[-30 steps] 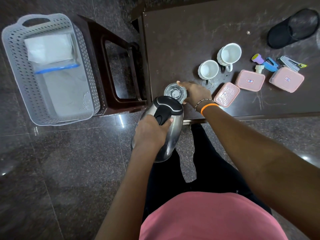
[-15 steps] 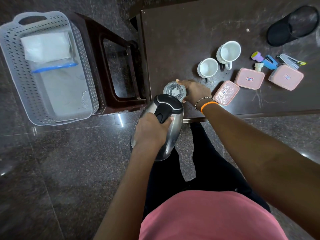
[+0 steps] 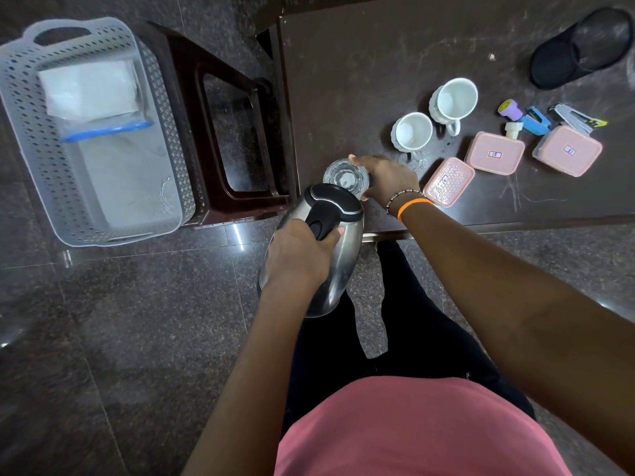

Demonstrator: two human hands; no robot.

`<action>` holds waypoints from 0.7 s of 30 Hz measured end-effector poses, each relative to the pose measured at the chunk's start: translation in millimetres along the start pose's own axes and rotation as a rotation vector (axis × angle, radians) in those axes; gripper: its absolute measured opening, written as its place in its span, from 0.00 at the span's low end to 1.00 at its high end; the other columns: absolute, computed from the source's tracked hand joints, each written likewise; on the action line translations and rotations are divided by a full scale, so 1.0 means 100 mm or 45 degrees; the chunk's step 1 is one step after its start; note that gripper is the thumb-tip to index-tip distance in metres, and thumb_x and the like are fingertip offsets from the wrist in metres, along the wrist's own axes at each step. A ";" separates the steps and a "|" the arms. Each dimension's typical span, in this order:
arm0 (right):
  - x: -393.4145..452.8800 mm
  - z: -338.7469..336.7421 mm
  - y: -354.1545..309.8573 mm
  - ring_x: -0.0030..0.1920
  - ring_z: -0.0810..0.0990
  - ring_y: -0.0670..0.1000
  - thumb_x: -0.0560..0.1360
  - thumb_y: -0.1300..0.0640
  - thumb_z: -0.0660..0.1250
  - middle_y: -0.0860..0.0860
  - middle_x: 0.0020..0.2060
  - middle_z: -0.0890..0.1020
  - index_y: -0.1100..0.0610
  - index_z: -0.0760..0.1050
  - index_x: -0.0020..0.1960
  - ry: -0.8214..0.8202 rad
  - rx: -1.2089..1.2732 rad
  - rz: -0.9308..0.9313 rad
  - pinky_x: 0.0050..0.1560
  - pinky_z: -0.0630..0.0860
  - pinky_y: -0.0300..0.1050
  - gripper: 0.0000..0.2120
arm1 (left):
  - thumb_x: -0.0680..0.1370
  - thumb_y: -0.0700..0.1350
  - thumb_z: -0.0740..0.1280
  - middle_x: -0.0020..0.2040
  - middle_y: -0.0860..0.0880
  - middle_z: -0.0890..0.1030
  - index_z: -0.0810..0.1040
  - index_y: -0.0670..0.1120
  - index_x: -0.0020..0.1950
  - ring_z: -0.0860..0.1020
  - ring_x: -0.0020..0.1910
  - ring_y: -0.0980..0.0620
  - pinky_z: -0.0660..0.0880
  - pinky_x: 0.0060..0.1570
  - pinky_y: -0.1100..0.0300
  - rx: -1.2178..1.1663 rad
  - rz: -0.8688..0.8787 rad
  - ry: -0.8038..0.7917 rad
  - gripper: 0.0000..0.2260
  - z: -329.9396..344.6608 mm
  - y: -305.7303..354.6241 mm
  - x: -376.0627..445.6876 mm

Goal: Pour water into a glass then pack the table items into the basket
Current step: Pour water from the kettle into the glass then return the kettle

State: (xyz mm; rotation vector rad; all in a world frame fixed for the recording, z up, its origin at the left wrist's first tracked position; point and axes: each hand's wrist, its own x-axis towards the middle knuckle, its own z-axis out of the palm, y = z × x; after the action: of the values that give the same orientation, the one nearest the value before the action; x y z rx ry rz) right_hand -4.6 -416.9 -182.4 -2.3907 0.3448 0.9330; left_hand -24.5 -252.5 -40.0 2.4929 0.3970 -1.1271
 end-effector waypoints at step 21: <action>0.01 0.01 0.00 0.62 0.76 0.58 0.71 0.55 0.69 0.53 0.65 0.74 0.41 0.63 0.70 0.010 -0.049 -0.012 0.59 0.74 0.55 0.31 | 0.72 0.60 0.67 0.40 0.46 0.75 0.65 0.47 0.35 0.74 0.40 0.43 0.71 0.40 0.55 -0.005 0.025 0.016 0.20 0.00 -0.01 0.02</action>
State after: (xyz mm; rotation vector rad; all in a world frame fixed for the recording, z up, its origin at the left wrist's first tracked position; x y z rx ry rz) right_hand -4.4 -416.4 -183.3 -2.4299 0.3207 0.9341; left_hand -23.7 -251.7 -41.6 2.4960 0.3772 -1.1025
